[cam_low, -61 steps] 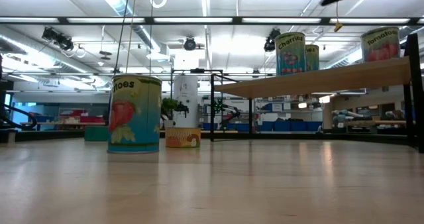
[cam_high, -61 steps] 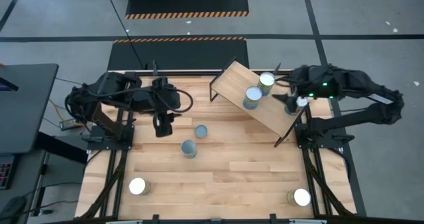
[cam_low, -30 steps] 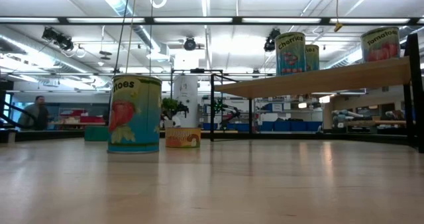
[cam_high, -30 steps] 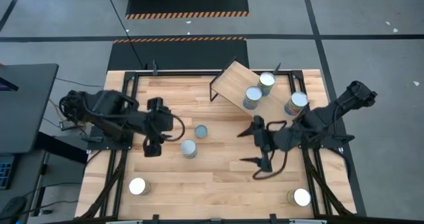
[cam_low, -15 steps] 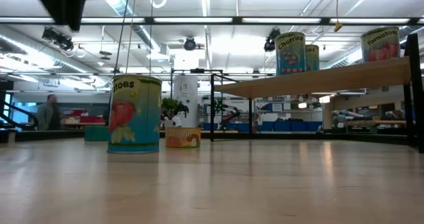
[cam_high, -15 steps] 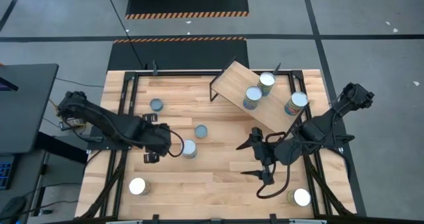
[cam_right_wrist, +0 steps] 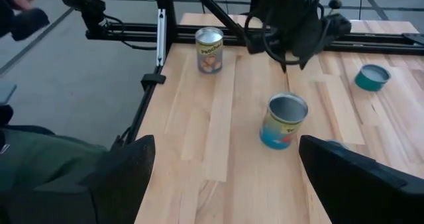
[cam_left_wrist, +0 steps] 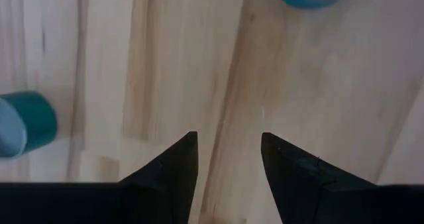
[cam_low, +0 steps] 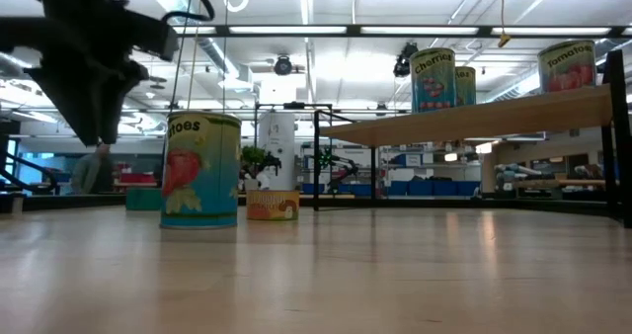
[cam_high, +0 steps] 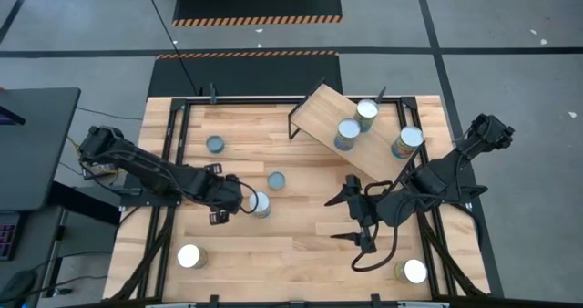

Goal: Pick and place cans onto a shelf
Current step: Put the canned tomatoes on the shelf

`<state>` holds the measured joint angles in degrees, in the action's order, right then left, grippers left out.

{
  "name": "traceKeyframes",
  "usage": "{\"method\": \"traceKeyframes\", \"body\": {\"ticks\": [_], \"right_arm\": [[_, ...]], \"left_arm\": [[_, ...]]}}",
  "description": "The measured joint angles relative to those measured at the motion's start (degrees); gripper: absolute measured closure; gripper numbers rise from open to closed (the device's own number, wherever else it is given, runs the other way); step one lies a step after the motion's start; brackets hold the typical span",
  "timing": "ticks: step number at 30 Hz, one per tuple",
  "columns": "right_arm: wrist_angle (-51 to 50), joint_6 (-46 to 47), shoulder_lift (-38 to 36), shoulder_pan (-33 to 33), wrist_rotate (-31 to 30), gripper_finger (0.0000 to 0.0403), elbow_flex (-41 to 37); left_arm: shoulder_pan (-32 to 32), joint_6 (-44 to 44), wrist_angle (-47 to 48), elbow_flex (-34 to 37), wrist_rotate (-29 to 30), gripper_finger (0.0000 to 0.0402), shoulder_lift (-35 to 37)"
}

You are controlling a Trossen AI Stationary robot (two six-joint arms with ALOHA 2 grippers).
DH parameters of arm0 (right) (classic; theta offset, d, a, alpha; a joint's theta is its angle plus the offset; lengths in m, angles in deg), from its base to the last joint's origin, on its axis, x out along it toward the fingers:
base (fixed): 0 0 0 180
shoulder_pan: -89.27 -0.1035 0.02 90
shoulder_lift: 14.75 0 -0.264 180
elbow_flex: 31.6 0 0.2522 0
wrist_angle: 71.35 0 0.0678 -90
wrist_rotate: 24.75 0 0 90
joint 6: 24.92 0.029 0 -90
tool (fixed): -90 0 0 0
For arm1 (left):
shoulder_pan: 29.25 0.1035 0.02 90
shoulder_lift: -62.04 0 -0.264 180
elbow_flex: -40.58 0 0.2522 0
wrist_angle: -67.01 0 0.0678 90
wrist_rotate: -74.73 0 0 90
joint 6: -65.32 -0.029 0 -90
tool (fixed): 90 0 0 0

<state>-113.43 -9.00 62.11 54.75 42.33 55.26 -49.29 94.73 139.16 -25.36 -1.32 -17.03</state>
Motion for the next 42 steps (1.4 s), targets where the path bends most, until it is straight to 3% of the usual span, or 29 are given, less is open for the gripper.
{"method": "traceKeyframes", "body": {"ticks": [4,10,15,22,32,42], "right_arm": [[0.0,0.4,0.0,0.1,0.0,0.0021,0.0],[0.0,0.9,0.0,0.2,0.0,0.0021,0.0],[0.0,0.9,0.0,0.2,0.0,0.0021,0.0],[-0.3,0.9,0.0,0.2,0.0,0.0021,0.0],[-1.0,0.5,0.0,1.5,0.0,0.0021,0.0],[-1.9,-1.7,3.4,4.8,2.0,0.0018,0.0]], "left_arm": [[1.0,-0.4,-6.5,2.5,-0.2,0.0209,0.0],[1.6,-4.8,-15.5,6.1,2.0,0.0129,0.0],[1.4,-13.7,-30.1,8.7,3.6,0.0087,0.0],[1.1,-17.8,-44.8,9.6,2.8,0.0099,-3.6],[1.3,-20.0,-65.3,9.4,3.1,0.0111,-15.5],[1.3,-22.5,-69.5,3.0,3.3,0.0111,-20.7]]}}
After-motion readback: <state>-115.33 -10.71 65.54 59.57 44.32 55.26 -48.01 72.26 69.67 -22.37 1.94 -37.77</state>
